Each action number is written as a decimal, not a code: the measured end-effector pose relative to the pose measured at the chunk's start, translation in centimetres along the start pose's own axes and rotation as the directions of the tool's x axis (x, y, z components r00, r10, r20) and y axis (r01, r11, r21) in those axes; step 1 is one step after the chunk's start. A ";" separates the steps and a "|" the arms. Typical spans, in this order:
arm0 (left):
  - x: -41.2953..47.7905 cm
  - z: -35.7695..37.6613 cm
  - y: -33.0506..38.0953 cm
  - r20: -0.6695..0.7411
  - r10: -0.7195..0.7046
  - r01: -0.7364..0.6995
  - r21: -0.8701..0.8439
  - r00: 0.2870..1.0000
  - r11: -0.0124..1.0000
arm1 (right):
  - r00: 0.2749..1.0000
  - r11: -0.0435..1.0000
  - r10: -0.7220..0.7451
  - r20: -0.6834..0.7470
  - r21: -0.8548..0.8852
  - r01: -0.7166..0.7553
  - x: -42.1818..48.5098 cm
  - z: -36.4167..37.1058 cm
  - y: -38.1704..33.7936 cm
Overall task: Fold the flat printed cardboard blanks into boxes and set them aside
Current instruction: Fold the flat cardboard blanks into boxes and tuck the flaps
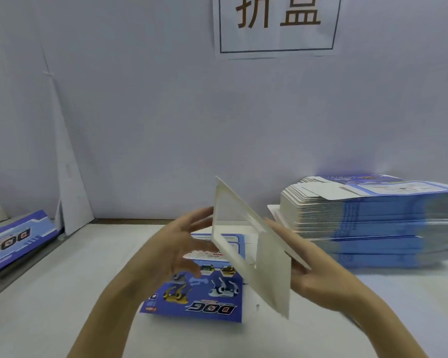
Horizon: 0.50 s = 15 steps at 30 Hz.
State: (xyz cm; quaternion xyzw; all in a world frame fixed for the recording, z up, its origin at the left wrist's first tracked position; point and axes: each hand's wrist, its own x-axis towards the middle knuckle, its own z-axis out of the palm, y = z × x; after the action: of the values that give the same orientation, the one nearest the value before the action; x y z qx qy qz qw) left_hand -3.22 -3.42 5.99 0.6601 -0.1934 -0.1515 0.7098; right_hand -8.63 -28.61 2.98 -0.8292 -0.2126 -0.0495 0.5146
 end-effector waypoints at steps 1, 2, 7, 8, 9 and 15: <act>0.1 0.6 -0.2 -0.015 0.049 -0.048 0.092 0.999 0.995 | 1.000 1.000 -0.011 0.015 -0.014 0.012 0.0 0.0 0.2; 0.2 0.9 -0.6 -0.011 0.098 -0.095 0.168 0.995 0.981 | 0.999 0.999 -0.025 0.032 -0.035 0.026 0.0 0.0 0.3; 0.7 1.4 -1.5 0.008 0.253 -0.213 0.565 0.967 0.797 | 0.998 0.999 -0.039 0.057 -0.035 0.041 0.0 0.1 0.4; 1.0 1.5 -1.6 -0.058 0.279 -0.187 0.607 0.959 0.772 | 0.997 0.999 -0.043 0.069 -0.031 0.045 0.0 0.1 0.3; 1.1 1.7 -1.6 -0.095 0.282 -0.161 0.631 0.955 0.759 | 0.995 0.999 -0.042 0.087 -0.028 0.044 0.0 0.1 0.1; 0.6 1.3 -1.7 0.181 0.556 -0.450 0.801 0.811 0.395 | 0.996 0.999 -0.042 0.077 0.035 0.039 -0.2 -0.4 -1.6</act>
State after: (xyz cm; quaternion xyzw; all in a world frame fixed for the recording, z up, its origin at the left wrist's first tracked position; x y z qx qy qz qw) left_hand -3.26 -4.96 4.39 0.8266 -0.3891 0.2150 0.3451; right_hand -9.43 -28.43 4.37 -0.8173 -0.2501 -0.0241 0.5186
